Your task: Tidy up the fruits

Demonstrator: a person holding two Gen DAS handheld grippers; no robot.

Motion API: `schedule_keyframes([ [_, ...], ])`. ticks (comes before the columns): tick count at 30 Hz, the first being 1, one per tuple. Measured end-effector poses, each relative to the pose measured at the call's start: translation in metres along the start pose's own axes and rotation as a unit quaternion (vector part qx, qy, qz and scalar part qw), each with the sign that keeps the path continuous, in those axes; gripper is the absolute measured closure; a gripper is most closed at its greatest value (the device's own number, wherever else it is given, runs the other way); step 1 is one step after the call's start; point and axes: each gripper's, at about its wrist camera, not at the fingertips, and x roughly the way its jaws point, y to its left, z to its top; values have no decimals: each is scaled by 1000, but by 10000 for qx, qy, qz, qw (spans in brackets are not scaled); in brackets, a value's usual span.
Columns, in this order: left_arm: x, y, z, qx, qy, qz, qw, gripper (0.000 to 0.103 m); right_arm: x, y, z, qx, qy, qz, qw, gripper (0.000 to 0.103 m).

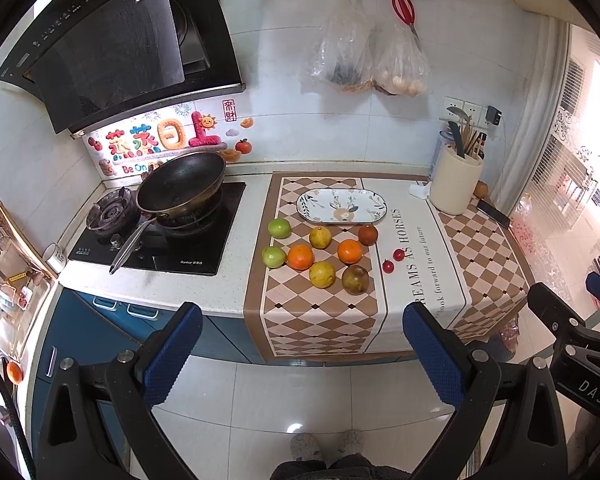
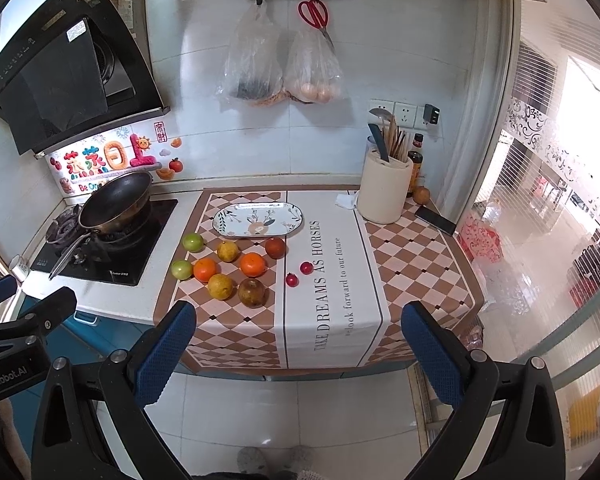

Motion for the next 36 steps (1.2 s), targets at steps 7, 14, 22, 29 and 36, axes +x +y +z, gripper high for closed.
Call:
schedule_keyframes([
  [7, -1, 1, 2, 19, 3, -15, 10000, 1, 0, 0, 1, 2, 25, -5, 10000, 0],
  [14, -2, -8, 1, 95, -9, -37, 9999, 1, 0, 0, 5, 18, -4, -14, 10000, 0],
  [22, -2, -9, 1, 81, -3, -28, 10000, 1, -1, -4, 0, 29, -17, -2, 10000, 0],
  [29, -3, -10, 0, 80, -28, -17, 10000, 1, -4, -3, -2, -4, -89, 15, 10000, 0],
  [36, -3, -9, 1, 87, -19, -19, 10000, 1, -5, -3, -1, 3, -115, 23, 9999, 0],
])
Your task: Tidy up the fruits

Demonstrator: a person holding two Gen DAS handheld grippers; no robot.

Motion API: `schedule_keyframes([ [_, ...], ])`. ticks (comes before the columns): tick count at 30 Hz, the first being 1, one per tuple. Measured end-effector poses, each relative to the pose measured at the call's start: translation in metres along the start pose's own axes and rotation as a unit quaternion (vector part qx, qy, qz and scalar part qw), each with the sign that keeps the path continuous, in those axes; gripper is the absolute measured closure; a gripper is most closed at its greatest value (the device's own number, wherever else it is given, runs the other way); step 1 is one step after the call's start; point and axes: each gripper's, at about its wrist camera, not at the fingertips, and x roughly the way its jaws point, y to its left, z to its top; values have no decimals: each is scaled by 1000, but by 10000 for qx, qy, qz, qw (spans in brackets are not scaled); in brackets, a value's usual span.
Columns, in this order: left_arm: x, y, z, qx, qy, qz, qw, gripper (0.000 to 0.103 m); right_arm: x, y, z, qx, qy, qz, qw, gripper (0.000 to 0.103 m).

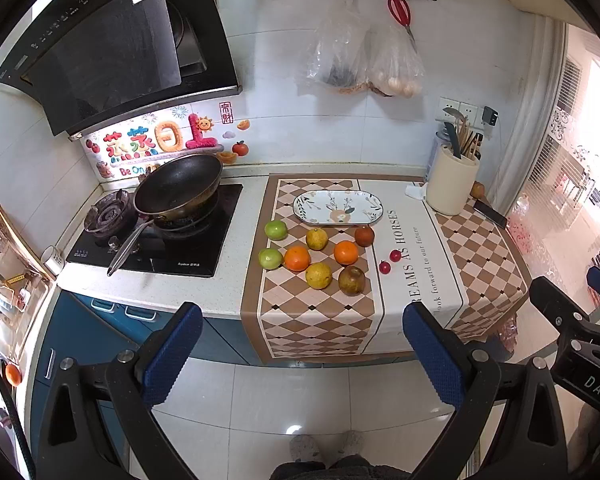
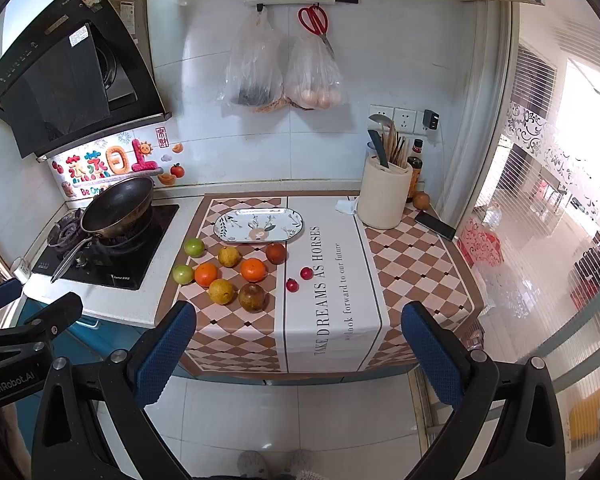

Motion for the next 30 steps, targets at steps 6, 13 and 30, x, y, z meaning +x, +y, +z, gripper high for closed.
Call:
schedule_keyframes([
  [6, 0, 1, -1, -13, -8, -3, 10000, 1, -1, 1, 2, 4, -16, 35, 10000, 0],
  [13, 4, 4, 1, -139, -27, 59, 9999, 0, 7, -7, 7, 108, -16, 234, 9997, 0],
  [30, 128, 45, 11, -727, 390, 1504, 9852, 0, 218, 1, -12, 511, 1331, 1207, 9824, 0],
])
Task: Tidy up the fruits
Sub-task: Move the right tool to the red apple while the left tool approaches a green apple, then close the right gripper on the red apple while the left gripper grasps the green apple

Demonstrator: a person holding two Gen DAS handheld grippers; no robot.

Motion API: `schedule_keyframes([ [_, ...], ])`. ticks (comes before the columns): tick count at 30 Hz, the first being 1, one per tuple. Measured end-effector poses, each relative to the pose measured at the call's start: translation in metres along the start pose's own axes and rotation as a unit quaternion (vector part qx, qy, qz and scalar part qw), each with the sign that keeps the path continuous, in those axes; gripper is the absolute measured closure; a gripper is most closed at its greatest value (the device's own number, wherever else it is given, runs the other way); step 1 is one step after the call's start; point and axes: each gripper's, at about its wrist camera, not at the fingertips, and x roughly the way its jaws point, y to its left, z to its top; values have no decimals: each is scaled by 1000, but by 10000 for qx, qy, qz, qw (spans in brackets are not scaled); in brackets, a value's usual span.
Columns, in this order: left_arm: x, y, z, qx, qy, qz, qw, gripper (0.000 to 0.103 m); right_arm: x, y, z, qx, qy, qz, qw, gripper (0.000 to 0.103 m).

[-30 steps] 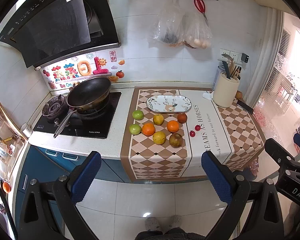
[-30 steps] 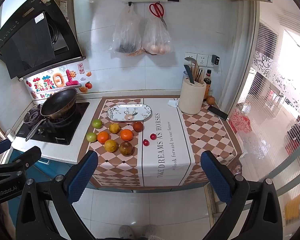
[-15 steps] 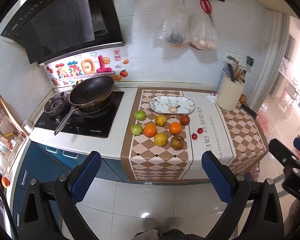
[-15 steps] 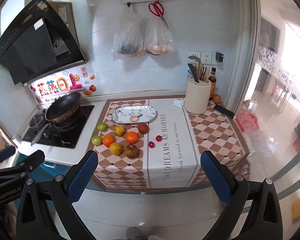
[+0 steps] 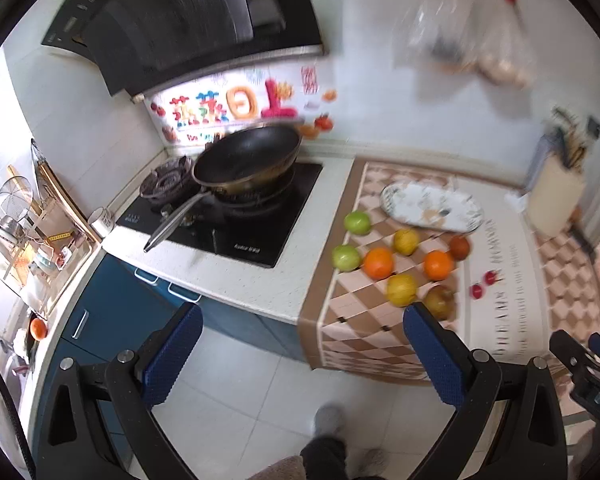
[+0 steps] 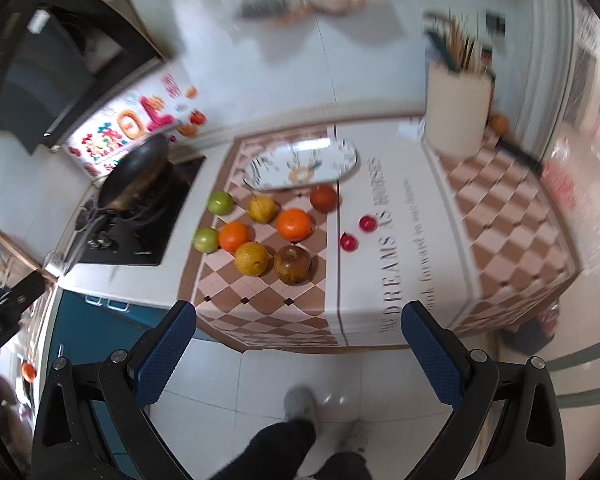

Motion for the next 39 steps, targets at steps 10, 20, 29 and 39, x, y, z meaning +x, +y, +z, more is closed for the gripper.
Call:
schedule_keyframes([
  [10, 175, -10, 46, 761, 1242, -72, 9893, 0, 203, 2, 34, 740, 1179, 65, 9902, 0],
  [20, 331, -26, 82, 814, 2759, -1444, 9468, 5, 295, 1, 25, 1143, 2123, -252, 9702, 1],
  [29, 391, -41, 76, 265, 3634, -1937, 9109, 27, 310, -20, 26, 1853, 2257, -153, 9563, 1],
  [39, 395, -53, 67, 205, 3598, -2178, 9070, 43, 336, -16, 31, 2240, 2331, 77, 9463, 15],
])
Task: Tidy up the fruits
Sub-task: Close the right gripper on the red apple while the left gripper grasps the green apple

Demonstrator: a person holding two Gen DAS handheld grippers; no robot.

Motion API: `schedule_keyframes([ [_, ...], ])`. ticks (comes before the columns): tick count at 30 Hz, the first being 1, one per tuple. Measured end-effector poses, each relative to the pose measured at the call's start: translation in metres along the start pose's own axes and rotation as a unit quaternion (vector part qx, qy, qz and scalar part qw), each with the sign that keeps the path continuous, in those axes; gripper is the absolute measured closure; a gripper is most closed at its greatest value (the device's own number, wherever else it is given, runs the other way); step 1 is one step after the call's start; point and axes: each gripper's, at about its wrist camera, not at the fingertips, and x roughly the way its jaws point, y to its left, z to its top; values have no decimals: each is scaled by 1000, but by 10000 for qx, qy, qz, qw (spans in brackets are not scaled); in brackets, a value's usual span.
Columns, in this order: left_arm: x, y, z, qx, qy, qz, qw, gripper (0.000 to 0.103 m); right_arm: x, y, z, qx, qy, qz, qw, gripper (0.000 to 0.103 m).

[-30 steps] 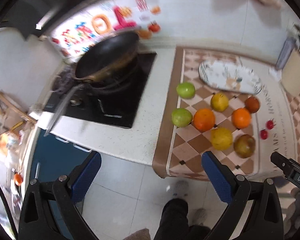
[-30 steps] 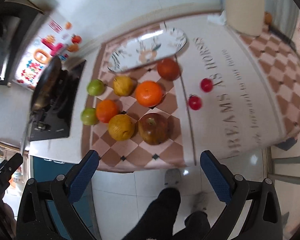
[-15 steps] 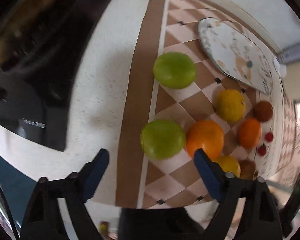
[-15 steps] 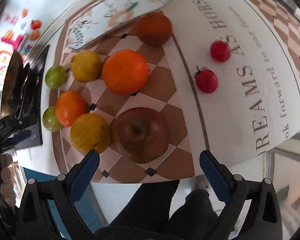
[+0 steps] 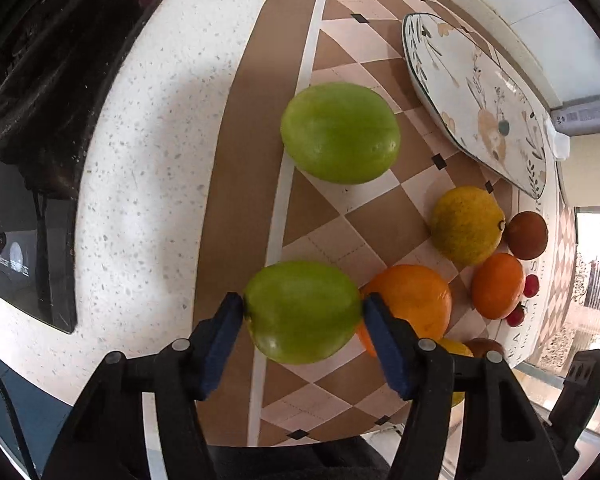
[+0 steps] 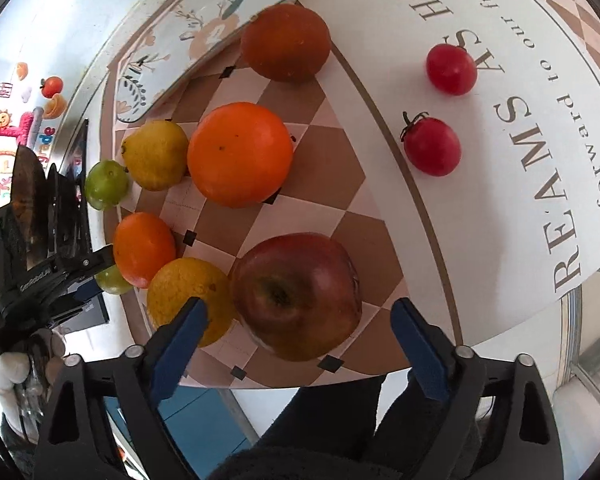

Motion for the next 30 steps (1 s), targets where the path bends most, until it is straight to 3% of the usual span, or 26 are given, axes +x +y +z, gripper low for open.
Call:
schedule_keyframes([
  [2, -2, 2, -5, 97, -8, 76, 9999, 43, 3, -3, 1, 102, 17, -8, 9999, 28],
  [4, -2, 5, -8, 162, -9, 102, 9998, 43, 5, -5, 4, 247, 41, 166, 9995, 31],
  [14, 3, -2, 8, 356, -20, 108, 9993, 42, 18, 13, 15, 22, 61, -254, 9997, 34],
  [20, 2, -5, 1, 409, -50, 217, 9989, 43, 13, 18, 16, -173, 30, -444, 9989, 35],
  [25, -23, -9, -3, 307, -232, 79, 9992, 43, -10, 21, 24, -253, -77, -250, 9993, 35],
  [30, -75, -38, 10, 247, -724, -213, 9968, 43, -54, 38, 49, -481, -383, 149, 9980, 35],
])
